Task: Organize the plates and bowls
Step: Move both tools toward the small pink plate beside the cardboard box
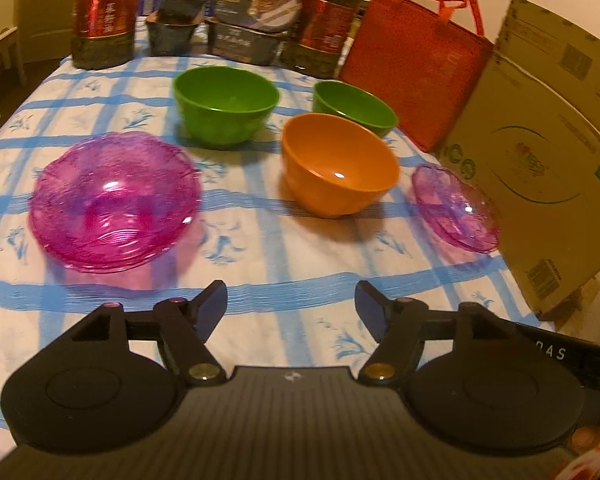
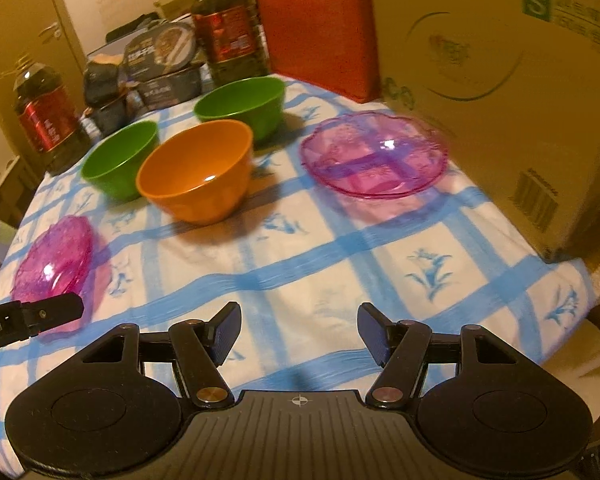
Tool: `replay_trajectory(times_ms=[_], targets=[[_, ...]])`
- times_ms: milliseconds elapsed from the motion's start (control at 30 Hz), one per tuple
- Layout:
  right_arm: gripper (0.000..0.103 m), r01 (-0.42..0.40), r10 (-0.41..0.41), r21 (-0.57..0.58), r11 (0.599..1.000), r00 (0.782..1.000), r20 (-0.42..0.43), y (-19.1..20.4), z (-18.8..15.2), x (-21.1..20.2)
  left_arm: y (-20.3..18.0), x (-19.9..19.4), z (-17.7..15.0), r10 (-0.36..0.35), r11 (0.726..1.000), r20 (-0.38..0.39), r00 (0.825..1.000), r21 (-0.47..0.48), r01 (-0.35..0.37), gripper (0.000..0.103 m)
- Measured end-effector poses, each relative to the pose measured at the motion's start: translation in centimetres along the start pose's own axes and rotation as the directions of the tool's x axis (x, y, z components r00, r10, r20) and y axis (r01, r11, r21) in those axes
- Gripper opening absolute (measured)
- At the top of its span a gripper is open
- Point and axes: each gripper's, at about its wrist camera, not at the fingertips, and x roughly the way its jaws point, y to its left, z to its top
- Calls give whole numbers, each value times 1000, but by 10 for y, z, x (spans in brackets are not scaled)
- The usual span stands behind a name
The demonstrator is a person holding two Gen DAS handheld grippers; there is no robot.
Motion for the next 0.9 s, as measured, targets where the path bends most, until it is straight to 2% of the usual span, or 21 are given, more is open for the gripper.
replay_trajectory(times_ms=[133,900], targets=[[65,13,-13,27,1000,1000,5,-13,2,-3,-13,2,1,-17,1000,5,1000,21,17,75],[65,45,-47,97,994,999,22,-55,11,-8,-63,26,10,-80,994,-14,997,76,81,78]])
